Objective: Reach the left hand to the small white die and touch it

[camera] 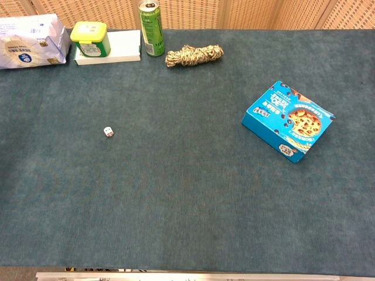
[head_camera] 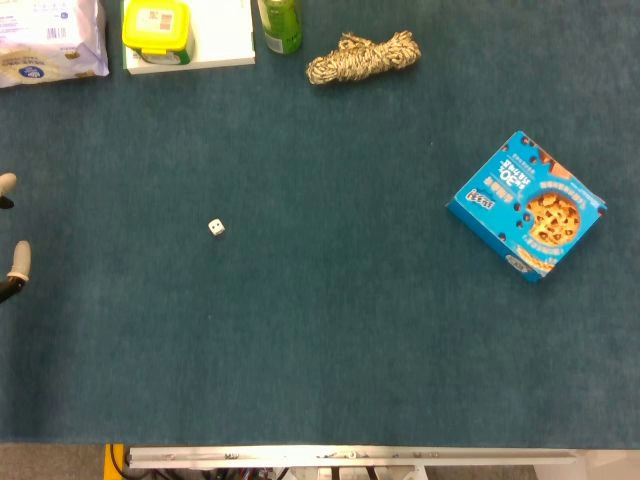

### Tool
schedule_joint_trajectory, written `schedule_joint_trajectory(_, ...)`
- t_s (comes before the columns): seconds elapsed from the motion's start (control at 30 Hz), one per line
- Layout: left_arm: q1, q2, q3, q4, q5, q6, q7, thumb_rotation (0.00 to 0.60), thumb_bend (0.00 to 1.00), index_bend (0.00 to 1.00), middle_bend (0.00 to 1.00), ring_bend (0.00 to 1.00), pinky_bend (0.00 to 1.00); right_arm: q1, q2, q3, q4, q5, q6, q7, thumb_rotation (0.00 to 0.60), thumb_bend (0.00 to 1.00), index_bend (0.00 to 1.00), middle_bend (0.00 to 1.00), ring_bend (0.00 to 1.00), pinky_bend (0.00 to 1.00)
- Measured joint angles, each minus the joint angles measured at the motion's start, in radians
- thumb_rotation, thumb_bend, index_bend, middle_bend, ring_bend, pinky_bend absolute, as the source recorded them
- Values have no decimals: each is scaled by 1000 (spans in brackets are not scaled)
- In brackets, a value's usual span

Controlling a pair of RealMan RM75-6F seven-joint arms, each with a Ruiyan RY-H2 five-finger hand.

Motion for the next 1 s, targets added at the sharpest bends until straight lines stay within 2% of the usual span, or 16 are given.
schedule_joint_trajectory(0.4,-14,15,9,7,22,-27,-17,600,410,179,355,318,323,5,15,16,-8,1,10,0,600,395,395,474,301,298)
schedule_joint_trajectory(0.57,-53,52,32,14,58,-110,-30,600,410,180,453,390,372,10,24,30,-20,5,19,-10,600,395,395,474,301,298)
schedule_joint_trajectory(0.67,-94,75,48,20,86,-183,-31,600,412,187,557,484,476,14,29,35,-27,8,20,-16,600,395,395,475,301,298)
schedule_joint_trajectory(0.7,-113,84,54,22,98,-213,-33,600,430,191,622,540,536,15,30,37,-29,9,19,-18,600,394,395,475,301,298)
schedule_joint_trajectory(0.83,-178,105,70,25,129,-317,-46,600,575,205,874,771,766,18,33,39,-35,14,14,-23,600,395,395,475,301,298)
schedule_joint_trajectory(1.0,-267,113,85,27,155,-457,-57,600,682,209,998,952,963,17,33,38,-38,19,11,-29,600,395,395,474,301,298)
